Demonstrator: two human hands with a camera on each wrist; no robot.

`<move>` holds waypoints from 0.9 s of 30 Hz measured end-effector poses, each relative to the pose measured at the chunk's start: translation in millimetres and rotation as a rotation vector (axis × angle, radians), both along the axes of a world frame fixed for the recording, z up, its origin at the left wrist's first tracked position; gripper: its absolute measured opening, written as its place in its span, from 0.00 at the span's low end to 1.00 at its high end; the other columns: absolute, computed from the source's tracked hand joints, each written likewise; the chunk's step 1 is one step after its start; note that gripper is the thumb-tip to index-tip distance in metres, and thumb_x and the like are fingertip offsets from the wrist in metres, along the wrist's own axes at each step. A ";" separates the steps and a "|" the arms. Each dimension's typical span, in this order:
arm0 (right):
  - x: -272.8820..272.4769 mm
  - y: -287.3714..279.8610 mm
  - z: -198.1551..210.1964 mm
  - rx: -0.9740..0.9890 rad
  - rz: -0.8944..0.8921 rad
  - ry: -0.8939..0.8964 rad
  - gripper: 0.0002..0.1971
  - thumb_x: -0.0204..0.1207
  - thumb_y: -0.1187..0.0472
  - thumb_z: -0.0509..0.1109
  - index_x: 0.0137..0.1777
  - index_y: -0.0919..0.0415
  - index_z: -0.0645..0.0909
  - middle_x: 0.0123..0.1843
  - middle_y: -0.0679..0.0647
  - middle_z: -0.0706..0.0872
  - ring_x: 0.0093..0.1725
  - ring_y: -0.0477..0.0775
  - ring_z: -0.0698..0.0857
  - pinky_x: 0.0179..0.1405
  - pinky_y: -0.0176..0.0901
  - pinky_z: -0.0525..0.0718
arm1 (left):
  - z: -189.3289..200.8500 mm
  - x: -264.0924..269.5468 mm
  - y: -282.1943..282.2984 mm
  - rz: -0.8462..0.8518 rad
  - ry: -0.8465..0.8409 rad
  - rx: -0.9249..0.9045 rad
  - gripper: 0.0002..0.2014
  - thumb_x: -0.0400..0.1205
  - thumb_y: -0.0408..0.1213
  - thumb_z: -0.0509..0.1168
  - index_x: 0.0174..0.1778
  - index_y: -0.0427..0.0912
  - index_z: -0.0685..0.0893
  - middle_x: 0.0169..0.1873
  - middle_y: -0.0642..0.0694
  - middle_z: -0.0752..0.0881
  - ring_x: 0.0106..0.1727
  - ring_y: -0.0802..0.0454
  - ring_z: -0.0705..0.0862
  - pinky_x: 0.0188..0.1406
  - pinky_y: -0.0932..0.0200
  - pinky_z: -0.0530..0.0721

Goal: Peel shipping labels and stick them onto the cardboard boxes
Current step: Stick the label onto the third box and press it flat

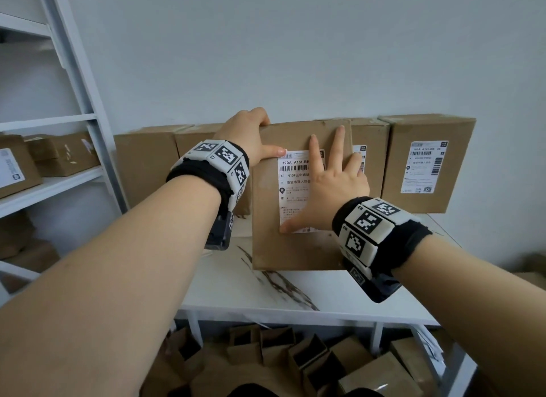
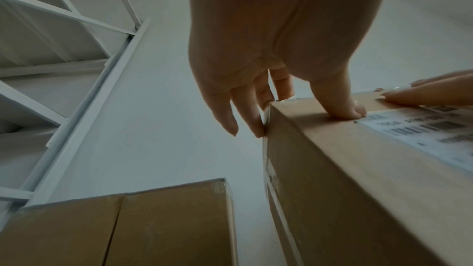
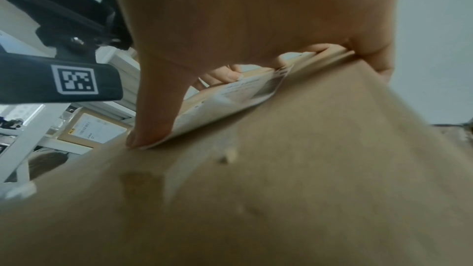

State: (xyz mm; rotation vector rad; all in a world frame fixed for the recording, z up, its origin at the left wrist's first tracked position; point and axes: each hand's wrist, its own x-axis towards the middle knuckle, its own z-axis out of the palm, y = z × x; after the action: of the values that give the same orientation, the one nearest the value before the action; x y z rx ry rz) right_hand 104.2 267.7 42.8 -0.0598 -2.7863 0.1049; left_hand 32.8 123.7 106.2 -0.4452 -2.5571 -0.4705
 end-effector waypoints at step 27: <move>-6.4 41.1 15.4 -0.212 0.221 0.004 0.64 0.59 0.39 0.79 0.81 0.42 0.32 0.81 0.58 0.25 0.77 0.68 0.67 0.75 0.55 0.70 | -1.6 -6.6 -3.4 -0.012 0.013 -0.005 0.28 0.70 0.54 0.74 0.61 0.45 0.77 0.60 0.45 0.81 0.58 0.46 0.80 0.48 0.57 0.73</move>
State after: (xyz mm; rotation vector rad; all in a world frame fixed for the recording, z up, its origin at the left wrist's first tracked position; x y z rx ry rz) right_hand 97.8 308.9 58.1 0.1960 -2.7573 0.4545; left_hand 26.2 120.3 104.6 -0.4639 -2.5450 -0.4642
